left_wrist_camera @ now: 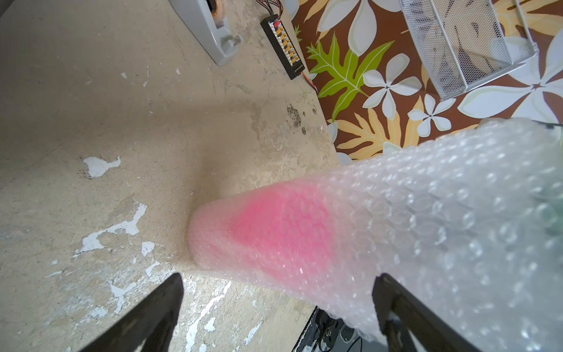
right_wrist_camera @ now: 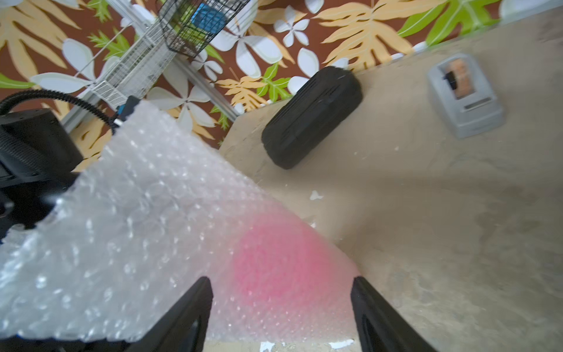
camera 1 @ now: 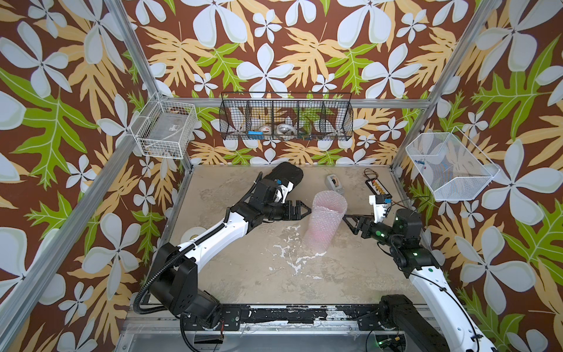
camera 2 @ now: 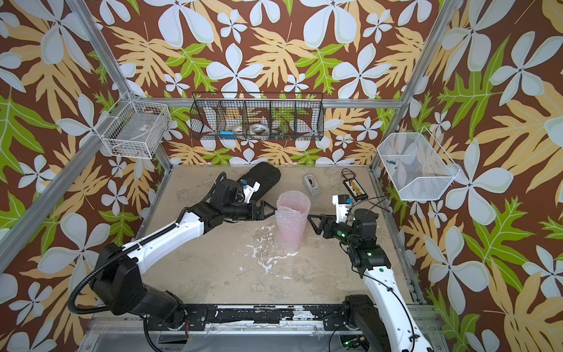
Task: Wrap wine glasses in bubble wrap
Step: Wrap the wine glass in bubble wrap.
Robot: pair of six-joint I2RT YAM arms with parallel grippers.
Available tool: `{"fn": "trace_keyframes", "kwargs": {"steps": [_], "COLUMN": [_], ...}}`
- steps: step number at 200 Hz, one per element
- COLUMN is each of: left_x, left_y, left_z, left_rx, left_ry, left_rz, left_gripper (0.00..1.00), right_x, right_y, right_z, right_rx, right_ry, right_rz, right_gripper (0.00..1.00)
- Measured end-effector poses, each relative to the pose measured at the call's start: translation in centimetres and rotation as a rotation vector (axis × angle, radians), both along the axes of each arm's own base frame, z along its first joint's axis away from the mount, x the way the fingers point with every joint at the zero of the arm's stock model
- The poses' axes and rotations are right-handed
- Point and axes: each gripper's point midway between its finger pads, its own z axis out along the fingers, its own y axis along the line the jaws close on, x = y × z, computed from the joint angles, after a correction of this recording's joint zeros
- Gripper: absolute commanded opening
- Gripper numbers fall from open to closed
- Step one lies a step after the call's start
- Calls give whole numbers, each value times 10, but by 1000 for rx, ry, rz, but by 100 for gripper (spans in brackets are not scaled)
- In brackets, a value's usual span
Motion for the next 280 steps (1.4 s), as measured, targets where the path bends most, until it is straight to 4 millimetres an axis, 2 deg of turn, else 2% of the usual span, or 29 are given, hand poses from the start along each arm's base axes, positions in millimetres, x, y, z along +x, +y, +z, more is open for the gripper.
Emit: {"fn": "trace_keyframes", "kwargs": {"steps": [35,66,101,154,204,255,280], "left_x": [-2,-8,-11,-11,-5,6,9], "left_y": [-8,-19,-30,-33,-39,-36,-30], "left_z": [-6,-16,-24,-51,-78,-80,-77], "left_rx": [-8,2,25,106,188,249,290], "left_ry": [14,35,28,31,33,14,1], "left_rz": [-27,-60,-90,-92,-79,-38,-19], "left_gripper": [99,99,98,96,94,92,97], "right_x": [-6,-7,-1,5,12,24,27], "right_y": [22,36,37,51,53,64,64], "right_z": [-4,-19,-37,-57,-73,-81,-82], "right_rx": [10,-10,-31,-81,-156,-233,-263], "right_ry": [34,81,136,189,210,211,206], "right_rz": [111,159,145,167,148,136,121], "right_gripper": [75,75,72,68,61,55,53]}}
